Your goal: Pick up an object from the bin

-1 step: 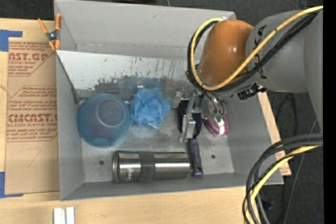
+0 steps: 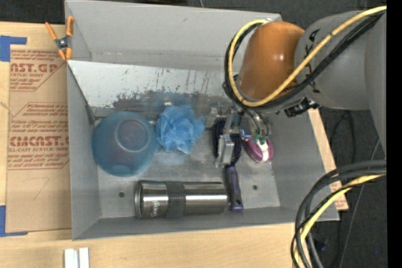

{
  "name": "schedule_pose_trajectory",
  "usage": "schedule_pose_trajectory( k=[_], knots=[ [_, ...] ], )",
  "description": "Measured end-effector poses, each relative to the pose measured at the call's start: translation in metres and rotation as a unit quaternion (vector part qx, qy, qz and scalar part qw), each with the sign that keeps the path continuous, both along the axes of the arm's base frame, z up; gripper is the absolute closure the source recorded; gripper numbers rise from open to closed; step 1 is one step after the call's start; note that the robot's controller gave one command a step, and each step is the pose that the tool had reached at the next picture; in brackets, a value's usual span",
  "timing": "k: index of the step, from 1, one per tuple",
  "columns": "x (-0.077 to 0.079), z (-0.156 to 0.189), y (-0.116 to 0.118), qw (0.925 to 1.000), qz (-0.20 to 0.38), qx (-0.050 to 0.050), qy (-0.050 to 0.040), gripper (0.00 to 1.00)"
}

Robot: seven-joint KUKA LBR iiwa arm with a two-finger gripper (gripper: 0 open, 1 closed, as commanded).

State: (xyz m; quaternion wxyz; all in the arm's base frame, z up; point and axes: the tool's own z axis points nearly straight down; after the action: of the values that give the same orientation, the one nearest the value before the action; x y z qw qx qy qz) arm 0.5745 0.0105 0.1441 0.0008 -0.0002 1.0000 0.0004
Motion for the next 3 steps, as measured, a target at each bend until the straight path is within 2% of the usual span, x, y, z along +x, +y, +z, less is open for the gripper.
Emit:
schedule_pose_trajectory(
  k=[1,2,3],
  knots=[
    [0.010,-0.068,0.098,0.9914,0.131,-0.001,-0.0030,0.00],
    [0.005,0.000,0.084,0.9926,0.122,-0.001,-0.0046,0.00],
    [0.013,-0.044,0.175,0.9734,0.229,0.000,-0.0031,0.00]
  ],
)
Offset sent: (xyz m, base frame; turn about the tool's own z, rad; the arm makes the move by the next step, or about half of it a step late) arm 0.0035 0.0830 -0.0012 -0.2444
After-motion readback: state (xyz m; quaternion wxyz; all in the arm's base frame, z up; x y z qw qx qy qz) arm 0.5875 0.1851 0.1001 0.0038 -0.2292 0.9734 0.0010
